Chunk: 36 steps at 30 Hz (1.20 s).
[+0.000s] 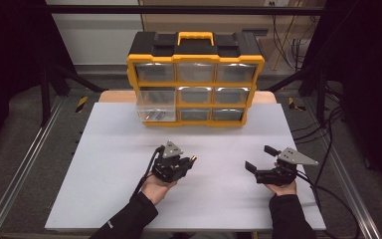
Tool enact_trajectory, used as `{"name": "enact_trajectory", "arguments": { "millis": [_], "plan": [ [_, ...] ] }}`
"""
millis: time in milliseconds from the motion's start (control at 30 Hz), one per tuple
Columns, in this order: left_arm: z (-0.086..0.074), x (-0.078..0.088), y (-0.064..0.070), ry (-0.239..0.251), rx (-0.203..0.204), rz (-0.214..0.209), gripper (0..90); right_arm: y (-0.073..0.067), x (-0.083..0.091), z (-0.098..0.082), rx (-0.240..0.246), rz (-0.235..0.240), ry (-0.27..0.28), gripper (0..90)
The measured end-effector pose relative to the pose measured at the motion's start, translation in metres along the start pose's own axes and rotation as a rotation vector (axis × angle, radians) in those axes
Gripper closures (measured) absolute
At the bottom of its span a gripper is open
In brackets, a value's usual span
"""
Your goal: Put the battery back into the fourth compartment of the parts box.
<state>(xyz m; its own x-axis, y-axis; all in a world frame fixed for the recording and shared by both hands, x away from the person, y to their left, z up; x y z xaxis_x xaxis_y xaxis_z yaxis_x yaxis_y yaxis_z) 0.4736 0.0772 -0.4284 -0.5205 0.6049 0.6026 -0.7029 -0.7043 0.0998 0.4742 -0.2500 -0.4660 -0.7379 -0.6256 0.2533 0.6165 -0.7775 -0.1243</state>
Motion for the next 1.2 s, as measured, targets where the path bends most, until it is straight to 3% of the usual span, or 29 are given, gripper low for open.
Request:
{"name": "enact_trajectory", "arguments": {
  "millis": [667,867,1200],
  "plan": [
    [0.037,0.067,-0.057,0.126,0.022,0.077,76.2,0.000,-0.001,0.000,-0.001,0.001,-0.003,0.3],
    [0.055,0.077,-0.070,0.147,0.019,0.101,76.2,-0.001,-0.001,-0.001,-0.004,0.001,-0.007,0.3],
    [0.084,0.081,-0.093,0.166,0.052,0.119,76.2,0.000,-0.001,0.000,0.000,0.001,-0.002,0.3]
  ]
}}
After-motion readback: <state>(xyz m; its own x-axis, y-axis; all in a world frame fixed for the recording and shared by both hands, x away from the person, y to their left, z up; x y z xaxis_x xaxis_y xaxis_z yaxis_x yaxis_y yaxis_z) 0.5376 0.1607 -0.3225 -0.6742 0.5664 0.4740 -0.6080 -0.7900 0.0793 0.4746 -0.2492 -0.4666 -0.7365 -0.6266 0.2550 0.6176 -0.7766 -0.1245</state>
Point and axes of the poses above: each handheld gripper's, and its own axes: x roughly backward along the jaws, z roughly out of its top, y roughly to its right, the point moved 3 cm from there along -x, roughly forward along the jaws
